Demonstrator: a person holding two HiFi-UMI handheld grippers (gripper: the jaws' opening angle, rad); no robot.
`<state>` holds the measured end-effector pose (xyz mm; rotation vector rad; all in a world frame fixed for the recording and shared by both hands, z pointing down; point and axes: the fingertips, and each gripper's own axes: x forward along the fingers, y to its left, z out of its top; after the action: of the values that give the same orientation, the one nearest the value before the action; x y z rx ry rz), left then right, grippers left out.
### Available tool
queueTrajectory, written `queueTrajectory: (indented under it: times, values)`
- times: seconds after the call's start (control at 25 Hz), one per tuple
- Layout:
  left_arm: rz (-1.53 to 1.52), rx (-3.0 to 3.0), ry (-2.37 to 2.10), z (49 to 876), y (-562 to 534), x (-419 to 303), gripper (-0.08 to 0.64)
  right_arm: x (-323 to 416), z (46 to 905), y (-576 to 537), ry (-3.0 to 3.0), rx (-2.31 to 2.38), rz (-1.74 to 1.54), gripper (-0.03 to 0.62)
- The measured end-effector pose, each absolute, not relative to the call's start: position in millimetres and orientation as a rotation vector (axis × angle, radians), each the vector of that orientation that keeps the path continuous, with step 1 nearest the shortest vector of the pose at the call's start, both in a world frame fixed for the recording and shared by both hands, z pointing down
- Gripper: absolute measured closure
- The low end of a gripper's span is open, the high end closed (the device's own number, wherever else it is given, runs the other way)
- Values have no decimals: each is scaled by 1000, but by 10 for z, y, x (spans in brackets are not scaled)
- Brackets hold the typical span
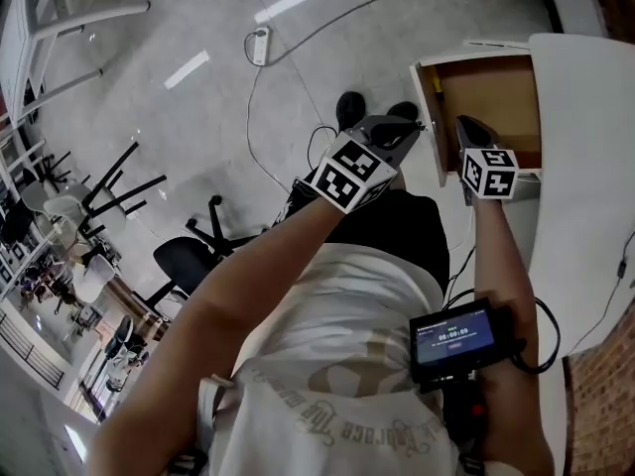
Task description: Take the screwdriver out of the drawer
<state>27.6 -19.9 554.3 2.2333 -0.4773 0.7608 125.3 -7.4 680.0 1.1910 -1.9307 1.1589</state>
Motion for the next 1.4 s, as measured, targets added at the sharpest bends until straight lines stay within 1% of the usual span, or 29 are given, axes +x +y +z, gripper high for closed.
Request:
queueTrajectory:
  times: [0.4,0.88,0.92,0.96,1.0,1.2,1.4]
  values:
    - [787,2201,-483,5699,-157,212,554,1200,7121,-5,-1920,1129,1141,583]
    - [747,2176,-491,5902,-144,113,554,1190,7627,10,-1873,993,1122,583]
    - [742,2175,-491,5908,-147,114,554,1191,7657,4,-1867,985,1126,573]
    - [738,2172,-491,5918,-143,115,554,1194,7686,3,-1860,978,1134,509]
    - [735,2169,-490,5934,-136,115,554,1192,7716,7,-1853,970,1142,500]
    - [744,2158,-488,6020,-96,91,554,1146,7857,43,-1836,919,1149,503]
    - [731,2146,-503,6027,-75,72,554,1150,8000,91,-1786,893,1153,522]
